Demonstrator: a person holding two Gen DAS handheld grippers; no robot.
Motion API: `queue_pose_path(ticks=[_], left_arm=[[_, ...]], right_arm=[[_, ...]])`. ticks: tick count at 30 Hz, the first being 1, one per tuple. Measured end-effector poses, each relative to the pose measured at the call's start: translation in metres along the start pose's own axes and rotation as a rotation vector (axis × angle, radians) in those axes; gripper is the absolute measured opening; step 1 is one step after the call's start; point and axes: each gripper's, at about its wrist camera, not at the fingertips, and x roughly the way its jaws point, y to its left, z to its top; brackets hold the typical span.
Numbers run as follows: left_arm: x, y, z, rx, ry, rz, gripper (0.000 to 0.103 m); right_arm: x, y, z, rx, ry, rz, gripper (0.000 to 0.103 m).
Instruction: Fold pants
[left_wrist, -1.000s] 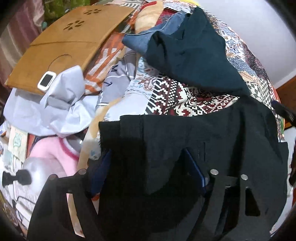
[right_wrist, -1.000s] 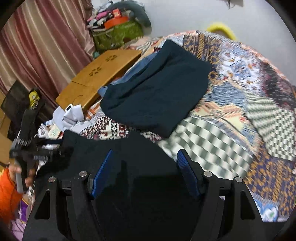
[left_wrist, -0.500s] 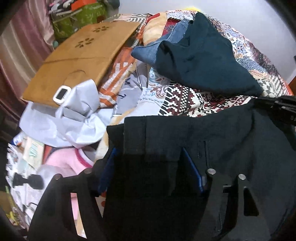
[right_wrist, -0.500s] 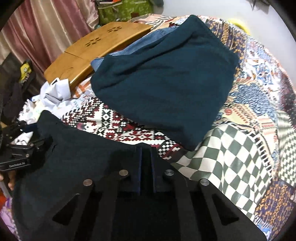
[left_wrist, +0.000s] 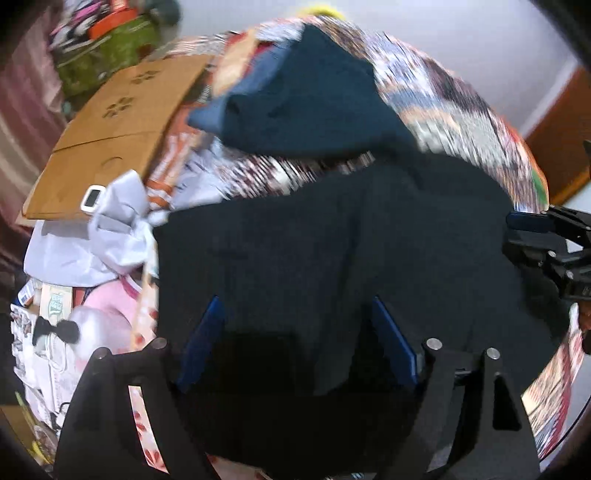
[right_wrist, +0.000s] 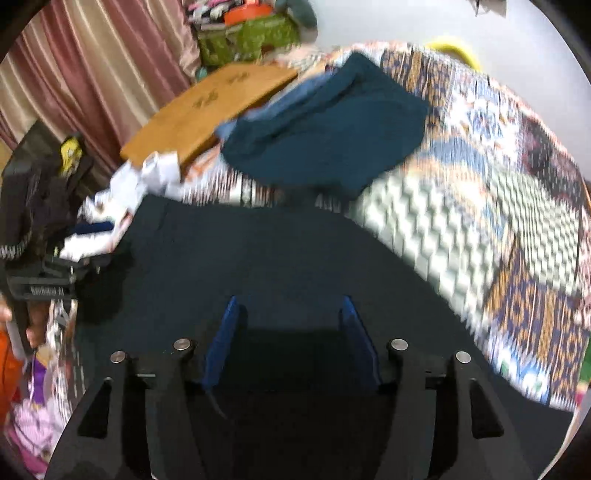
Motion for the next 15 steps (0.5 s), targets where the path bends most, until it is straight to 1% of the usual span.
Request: queue_pose_path(ticks=[2,3,4,5,6,8,10,13,14,15], left_arm=[[0.006,-0.009,-0.015,0.028,0.026,0.022,0.084],[0.005,-0.01,-0.021,0.022,0.023,0.028,0.084],[0.001,-0.008,-0.028,0.002,0.008,0.034,0.086],[-0.001,-0.005,-0.031,-0.011,0.005,0.036,0.087],[-0.004,-0.002,-0.036,-0.029,0.007,0.03,0.087],[-0.011,0.004,-0.044,-0.056,0.013,0.015,0.087],[-0.019,0.007,-0.053,-0.072,0.014,0.02,0.087],[-0.028,0.007,-0.058,-0.073,0.012,0.048,0.087],[-0.031,0.006,-0.058,-0.074,0.008,0.062,0.087],[-0.035,0.004,-0.058,-0.074,0.003,0.076,0.087]], right_arm=[[0.0,0.002,-0.025,0.003,0.023,-0.001,0.056],[-0.006,-0.001,-0.04,0.027,-0.005,-0.008,0.063],[-0.013,-0.005,-0.052,0.061,-0.031,0.004,0.066],[-0.019,-0.011,-0.066,0.116,-0.035,0.044,0.068],[-0.024,-0.016,-0.074,0.14,-0.046,0.068,0.069],[-0.037,-0.023,-0.083,0.146,-0.06,0.084,0.069],[-0.049,-0.033,-0.086,0.158,-0.078,0.058,0.069],[-0.063,-0.066,-0.087,0.233,-0.147,-0.007,0.071],[-0.063,-0.079,-0.088,0.262,-0.154,-0.035,0.072],[-0.059,-0.094,-0.09,0.288,-0.144,-0.087,0.072]])
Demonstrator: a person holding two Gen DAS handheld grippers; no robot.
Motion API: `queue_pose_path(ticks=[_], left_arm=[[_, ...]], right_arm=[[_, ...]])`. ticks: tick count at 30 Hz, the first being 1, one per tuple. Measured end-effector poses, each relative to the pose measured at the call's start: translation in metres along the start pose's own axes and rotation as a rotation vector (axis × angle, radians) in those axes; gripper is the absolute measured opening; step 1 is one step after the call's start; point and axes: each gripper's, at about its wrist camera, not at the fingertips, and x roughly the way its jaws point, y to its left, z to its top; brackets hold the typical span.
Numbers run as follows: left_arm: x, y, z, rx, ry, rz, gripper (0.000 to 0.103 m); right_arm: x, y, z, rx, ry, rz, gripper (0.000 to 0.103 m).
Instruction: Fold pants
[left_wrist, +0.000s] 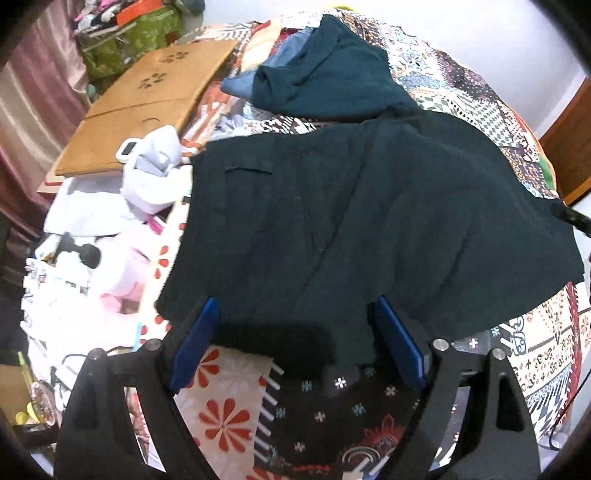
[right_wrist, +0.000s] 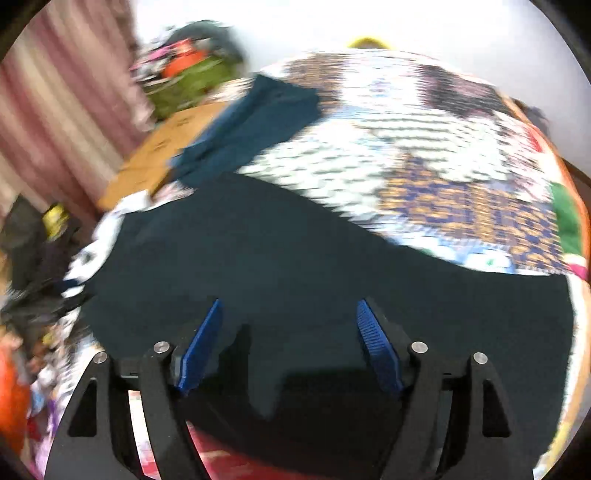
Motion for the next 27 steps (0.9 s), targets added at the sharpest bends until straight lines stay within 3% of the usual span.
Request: queue_pose_path(ticks=[2,5,10,16,19,27], left_arm=[[-0.007,-0.003,0.002,0.0,-0.015,0.015,0.087],[-0.018,-0.017,0.013,0.029,-0.048,0.0,0.087],[-0.018,-0.059,0.042,0.101,-0.07,-0.03,0.09],[0.0,-0.124,0.065,0.191,-0.04,-0.117,0.09],[0.014,-0.161,0.068,0.265,-0.009,-0.142,0.09],[0.03,-0.225,0.071,0.379,-0.009,-0.111,0.098]], right_arm=[[0.017,-0.027,-0.004,0.039,0.048,-0.089,0.072],[0.028,-0.059,-0.023,0.108,0.1,-0.093,0.072],[0.001,-0.089,-0.063,0.214,0.045,-0.042,0.072],[-0.048,-0.093,-0.102,0.262,-0.034,-0.067,0.073],[-0.068,-0.103,-0.124,0.337,-0.063,-0.035,0.073],[-0.078,-0.129,-0.14,0.478,-0.148,0.031,0.073]])
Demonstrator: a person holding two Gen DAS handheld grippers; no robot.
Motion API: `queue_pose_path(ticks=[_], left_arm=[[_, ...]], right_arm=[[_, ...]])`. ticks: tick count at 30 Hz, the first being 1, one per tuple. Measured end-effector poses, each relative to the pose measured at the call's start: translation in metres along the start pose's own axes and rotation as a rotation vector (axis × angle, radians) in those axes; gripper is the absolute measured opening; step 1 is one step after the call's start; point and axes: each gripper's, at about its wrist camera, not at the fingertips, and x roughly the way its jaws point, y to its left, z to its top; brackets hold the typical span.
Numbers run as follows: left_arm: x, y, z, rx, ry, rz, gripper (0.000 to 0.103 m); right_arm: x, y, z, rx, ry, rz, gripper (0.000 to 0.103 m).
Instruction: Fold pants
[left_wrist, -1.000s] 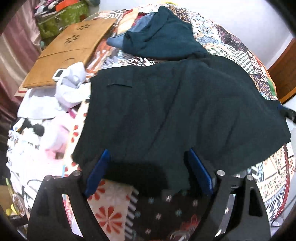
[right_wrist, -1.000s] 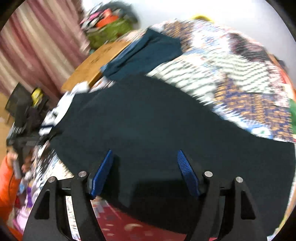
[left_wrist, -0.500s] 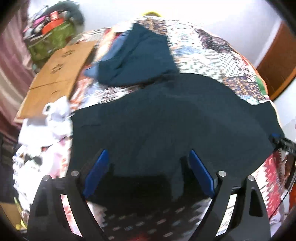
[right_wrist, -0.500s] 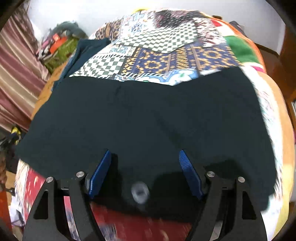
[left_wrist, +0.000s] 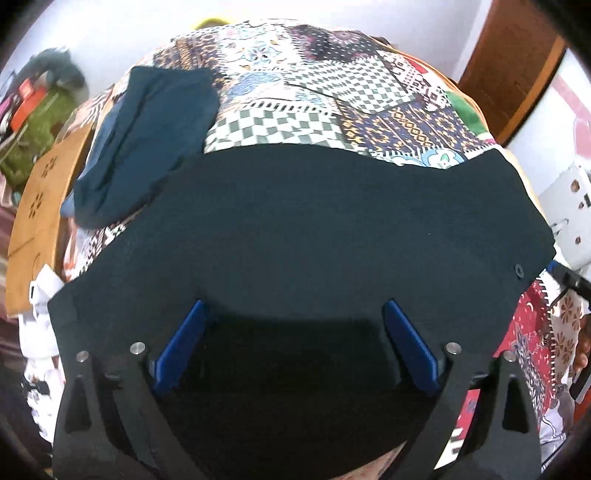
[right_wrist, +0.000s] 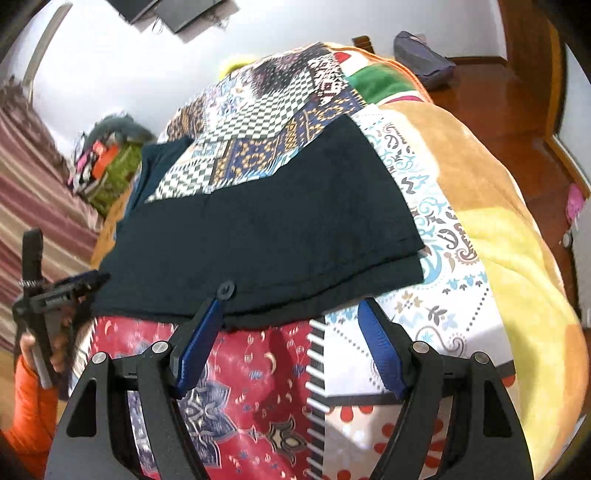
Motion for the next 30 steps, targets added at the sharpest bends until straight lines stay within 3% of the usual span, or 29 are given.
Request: queue_pose_path(ticks=[4,7,10,12,17,21,25,30], left_arm=[[0.006,-0.019,0.006,0.044,-0.005,0.018,0.098],[0.009,-0.023,0.009,0.034,-0.001,0.001,0.098],[0.014,-0.025,0.011,0.006,0.01,-0.029,0.098],[0.016,-0.027,0.012,-0.001,0.007,-0.03,0.098],[0.015,-0.031,0.011,0.02,-0.017,-0.016,0.098],[0.011,-0.03,0.009,0.026,-0.043,0.02,0.097],[0.0,-0.026,0.007,0.017,-0.077,0.023,0.097],[-0.035,-0.027,0.003,0.035,-0.175,0.026,0.097]], right_arm=[[-0.001,-0.009,0.005,0.049,-0.057,0.003,0.07],[0.0,-0.014,0.011,0.092,-0.114,-0.015,0.062],[0.006,-0.023,0.02,0.14,-0.146,-0.054,0.035],[0.009,-0.031,0.024,0.174,-0.143,-0.041,0.011],[0.0,-0.043,0.028,0.143,-0.165,-0.062,0.008],[-0.009,-0.046,0.029,0.192,-0.195,-0.048,0.008],[-0.02,-0.029,0.026,0.163,-0.232,-0.05,0.008],[-0.037,-0.003,0.04,0.113,-0.272,0.007,0.008]])
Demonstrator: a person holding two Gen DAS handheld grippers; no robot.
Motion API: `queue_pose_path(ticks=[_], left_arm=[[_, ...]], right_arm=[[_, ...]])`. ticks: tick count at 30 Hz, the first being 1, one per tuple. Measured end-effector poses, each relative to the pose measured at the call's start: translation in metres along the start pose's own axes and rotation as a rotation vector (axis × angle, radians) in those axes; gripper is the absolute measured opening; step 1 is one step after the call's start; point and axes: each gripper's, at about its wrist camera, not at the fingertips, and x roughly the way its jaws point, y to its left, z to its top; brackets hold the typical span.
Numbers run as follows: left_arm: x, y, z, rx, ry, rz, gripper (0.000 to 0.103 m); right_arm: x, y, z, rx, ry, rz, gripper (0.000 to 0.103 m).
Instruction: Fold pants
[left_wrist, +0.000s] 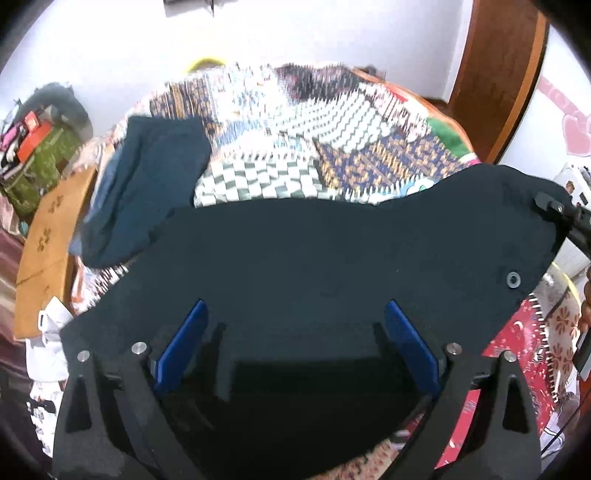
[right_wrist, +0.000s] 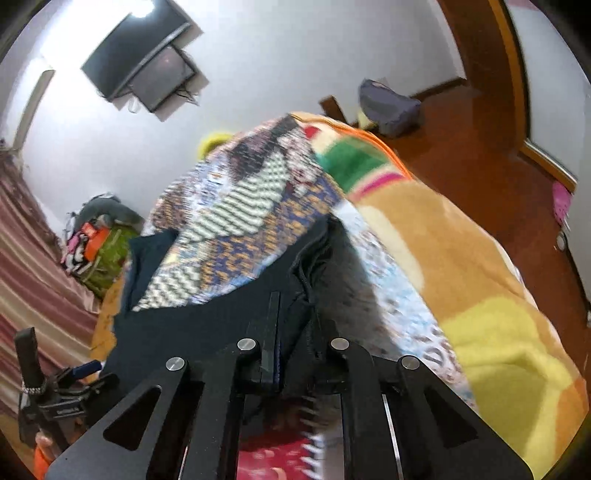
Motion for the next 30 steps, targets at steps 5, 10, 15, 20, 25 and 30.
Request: queue_pose_path(ticks=[5,10,15,20,25,30], left_arm=[[-0.036,0.003,0.002,0.006,-0.095,0.002,0.097],[-0.064,0.017,-0.001,-0.021,-0.164,0.002,0.097],[-0.084,0.038,-0.01,-0.054,-0.209,0.014,0.097],[-0.1,0.065,-0.023,-0.106,-0.236,0.025,0.097],[-0.113,0.097,-0.041,-0.181,-0.25,0.048,0.097],[-0.119,0.128,-0.063,-0.255,-0.234,0.078,0.097]], right_arm=[[-0.015,0.04,0.016,-0.06,-0.051,0.078,0.008],[-0.022,0.085,0.03,-0.12,-0.095,0.156,0.008],[-0.015,0.132,0.037,-0.154,-0.106,0.232,0.008],[0.008,0.183,0.033,-0.205,-0.067,0.304,0.008],[0.041,0.227,0.014,-0.25,0.016,0.357,0.008],[0.087,0.264,-0.028,-0.304,0.171,0.396,0.008]])
